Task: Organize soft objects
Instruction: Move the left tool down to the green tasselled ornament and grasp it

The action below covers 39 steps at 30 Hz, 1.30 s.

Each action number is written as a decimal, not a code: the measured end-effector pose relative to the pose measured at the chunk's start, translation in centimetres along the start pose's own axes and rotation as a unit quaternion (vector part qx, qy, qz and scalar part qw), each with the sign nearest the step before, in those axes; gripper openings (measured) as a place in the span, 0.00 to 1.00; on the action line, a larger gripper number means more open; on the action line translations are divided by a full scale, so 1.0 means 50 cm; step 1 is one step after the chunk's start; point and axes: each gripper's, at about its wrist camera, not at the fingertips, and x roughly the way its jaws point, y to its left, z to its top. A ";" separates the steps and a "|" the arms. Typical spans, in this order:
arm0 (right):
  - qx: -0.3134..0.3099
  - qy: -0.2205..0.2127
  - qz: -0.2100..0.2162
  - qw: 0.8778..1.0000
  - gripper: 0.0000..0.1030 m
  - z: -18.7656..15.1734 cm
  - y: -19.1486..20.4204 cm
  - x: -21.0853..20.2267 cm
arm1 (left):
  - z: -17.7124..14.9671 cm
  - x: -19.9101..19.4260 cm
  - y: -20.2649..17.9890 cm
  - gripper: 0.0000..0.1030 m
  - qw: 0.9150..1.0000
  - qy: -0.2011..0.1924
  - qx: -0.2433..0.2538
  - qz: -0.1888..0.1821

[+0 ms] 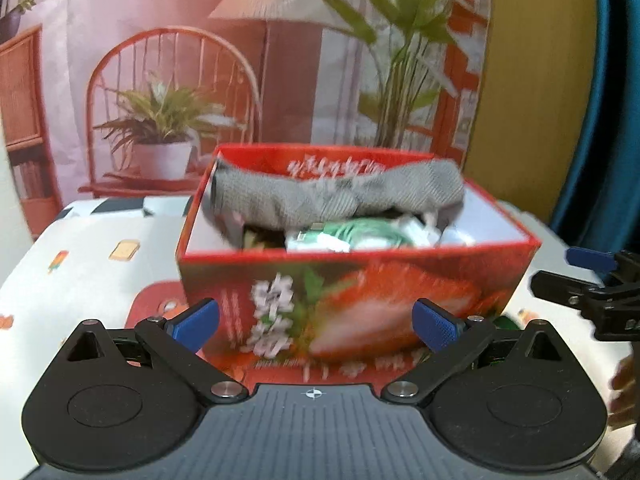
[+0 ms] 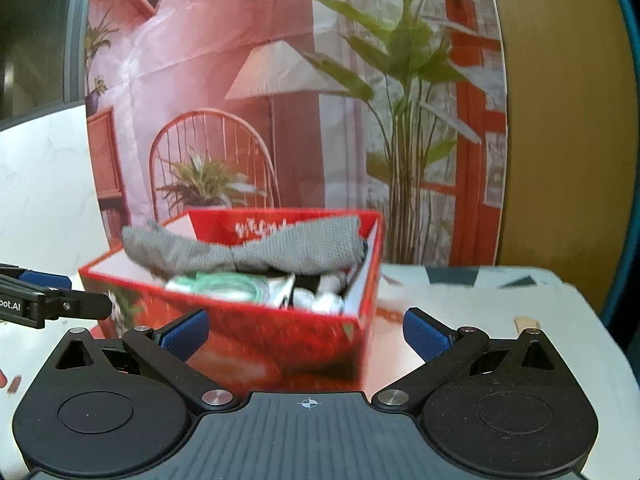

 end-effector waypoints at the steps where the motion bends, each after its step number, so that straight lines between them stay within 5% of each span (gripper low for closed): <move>1: 0.003 0.009 0.003 1.000 1.00 -0.008 -0.007 0.000 | -0.008 0.005 -0.001 1.00 1.000 0.007 0.001 0.008; 14: -0.010 0.106 -0.033 0.994 1.00 -0.109 -0.049 0.022 | -0.072 0.041 0.015 1.00 0.998 0.063 -0.009 0.014; 27: -0.014 0.120 -0.011 0.993 0.99 -0.130 -0.065 0.035 | -0.074 0.062 -0.011 0.99 0.997 0.075 -0.006 -0.011; 39: -0.034 0.147 0.045 0.988 0.77 -0.124 -0.045 0.070 | -0.055 0.097 -0.100 0.89 0.992 0.085 -0.006 -0.089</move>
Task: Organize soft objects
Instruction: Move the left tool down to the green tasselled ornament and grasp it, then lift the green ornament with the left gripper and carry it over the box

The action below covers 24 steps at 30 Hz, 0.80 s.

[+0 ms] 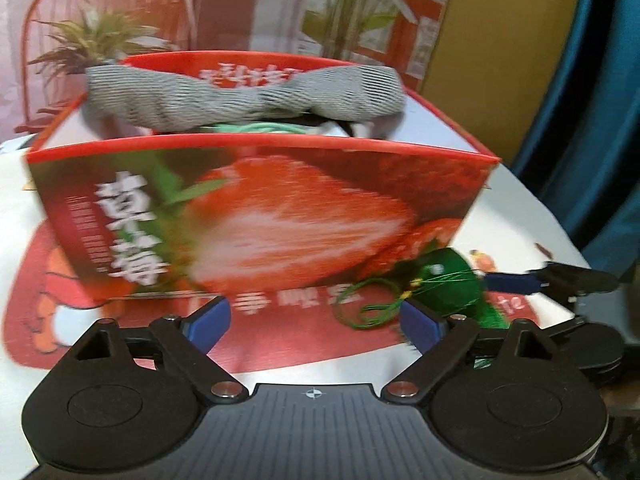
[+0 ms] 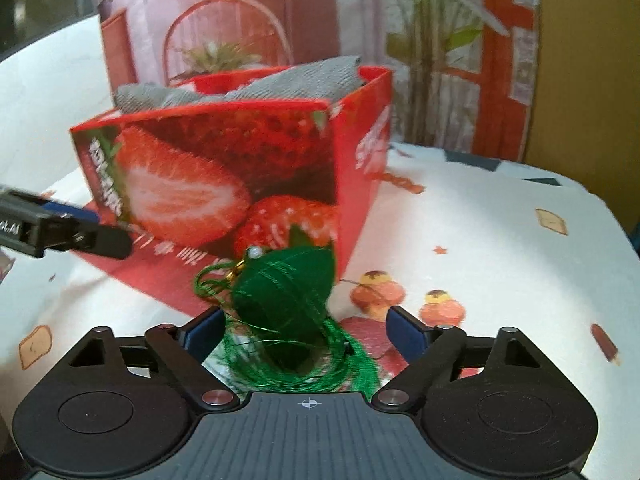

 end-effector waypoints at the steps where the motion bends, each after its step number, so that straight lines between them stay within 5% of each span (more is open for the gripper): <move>1: -0.003 0.004 0.004 1.000 0.74 0.003 0.001 0.006 | 0.002 0.006 -0.008 0.88 1.000 0.002 0.000 -0.007; 5: -0.015 0.013 0.022 1.000 0.63 0.009 0.010 0.023 | 0.014 0.030 -0.037 0.77 0.999 0.008 0.001 -0.032; 9: -0.014 0.007 0.037 0.999 0.49 0.011 0.016 0.025 | 0.025 0.054 -0.068 0.76 0.998 0.014 0.007 -0.057; 24: -0.039 -0.009 0.069 0.997 0.42 0.026 0.066 0.035 | -0.003 0.090 -0.057 0.60 0.996 0.035 -0.013 -0.083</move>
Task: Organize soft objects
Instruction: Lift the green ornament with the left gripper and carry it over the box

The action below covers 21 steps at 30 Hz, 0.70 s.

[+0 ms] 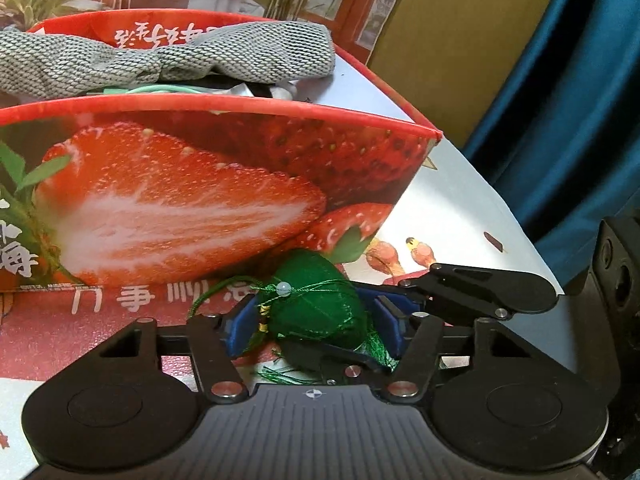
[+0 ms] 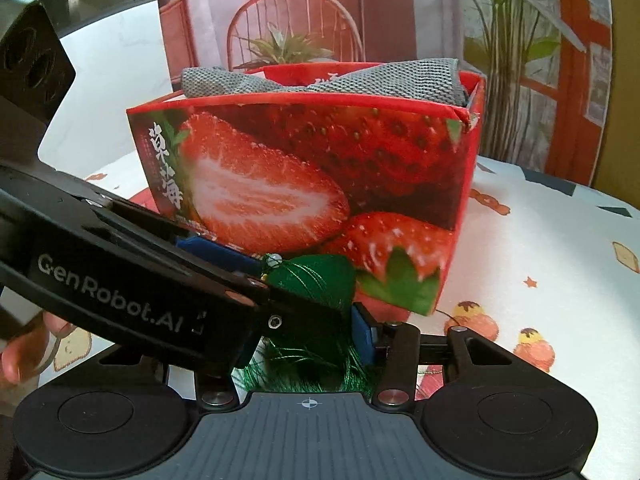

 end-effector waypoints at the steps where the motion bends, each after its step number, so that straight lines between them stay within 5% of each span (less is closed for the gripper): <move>1: -0.001 0.000 -0.001 1.000 0.42 0.001 0.002 0.000 | -0.001 0.000 0.001 0.59 1.000 0.000 0.001 0.000; 21: -0.031 -0.025 -0.007 0.999 0.42 0.037 0.063 -0.024 | -0.005 -0.063 0.038 0.59 0.999 -0.036 -0.016 -0.023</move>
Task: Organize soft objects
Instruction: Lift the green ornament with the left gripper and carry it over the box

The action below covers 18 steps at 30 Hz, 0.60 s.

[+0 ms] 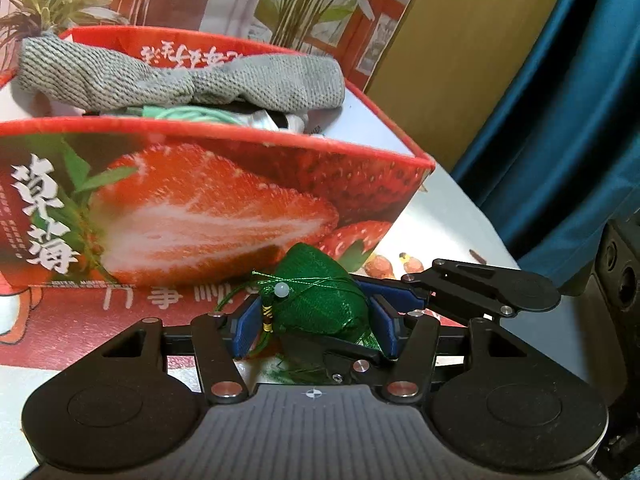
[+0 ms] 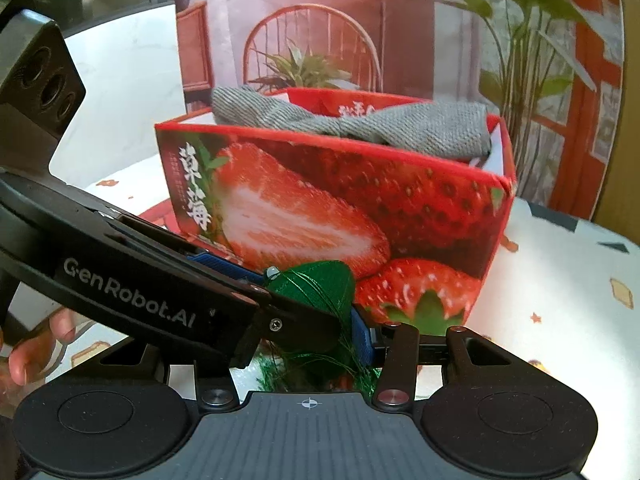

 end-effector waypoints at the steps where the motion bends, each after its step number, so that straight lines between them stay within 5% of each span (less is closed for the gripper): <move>1: -0.002 -0.003 0.000 1.000 0.41 0.004 0.003 -0.002 | 0.003 -0.006 0.002 0.59 1.000 -0.003 0.000 -0.001; 18: -0.051 -0.084 0.013 0.995 0.41 0.180 0.030 -0.096 | 0.116 -0.161 -0.004 0.57 0.993 -0.112 0.004 -0.024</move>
